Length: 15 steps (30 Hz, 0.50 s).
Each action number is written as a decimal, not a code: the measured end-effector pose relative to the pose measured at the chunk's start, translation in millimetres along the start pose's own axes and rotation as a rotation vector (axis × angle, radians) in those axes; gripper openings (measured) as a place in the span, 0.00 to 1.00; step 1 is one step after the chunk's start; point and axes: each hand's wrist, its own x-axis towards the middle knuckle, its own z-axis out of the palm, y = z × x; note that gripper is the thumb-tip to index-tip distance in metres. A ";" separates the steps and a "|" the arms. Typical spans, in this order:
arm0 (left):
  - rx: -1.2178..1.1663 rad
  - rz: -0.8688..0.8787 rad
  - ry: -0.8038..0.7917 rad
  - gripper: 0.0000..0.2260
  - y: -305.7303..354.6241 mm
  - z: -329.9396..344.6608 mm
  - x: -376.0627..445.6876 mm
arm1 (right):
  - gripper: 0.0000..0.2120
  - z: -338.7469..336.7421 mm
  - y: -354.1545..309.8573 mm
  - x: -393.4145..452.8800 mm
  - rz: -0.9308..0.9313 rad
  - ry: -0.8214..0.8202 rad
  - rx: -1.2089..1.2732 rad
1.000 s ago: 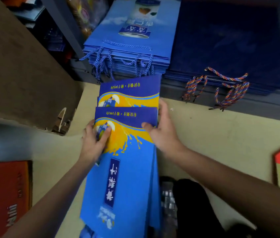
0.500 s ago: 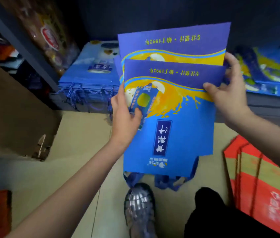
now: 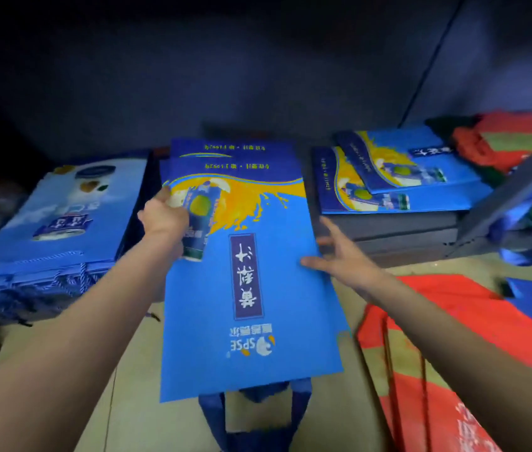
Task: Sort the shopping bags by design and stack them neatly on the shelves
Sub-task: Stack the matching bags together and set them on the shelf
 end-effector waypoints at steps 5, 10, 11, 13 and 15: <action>-0.160 -0.028 0.013 0.10 21.4 7.5 21.6 | 0.35 6.9 -1.9 28.9 -0.120 0.148 -0.214; 0.542 0.284 -0.281 0.40 44.9 27.9 -0.6 | 0.31 -1.1 -28.2 62.1 -0.057 0.057 -0.399; 0.696 0.308 -0.399 0.39 39.1 33.7 -13.6 | 0.30 -6.6 -26.4 62.5 -0.015 0.062 -0.397; 0.948 0.341 -0.547 0.39 25.8 46.5 -39.6 | 0.29 -25.5 -17.8 61.7 -0.040 0.148 -0.421; 1.030 0.342 -0.601 0.40 18.6 55.4 -58.2 | 0.32 -50.9 -11.0 61.1 -0.133 0.242 -0.617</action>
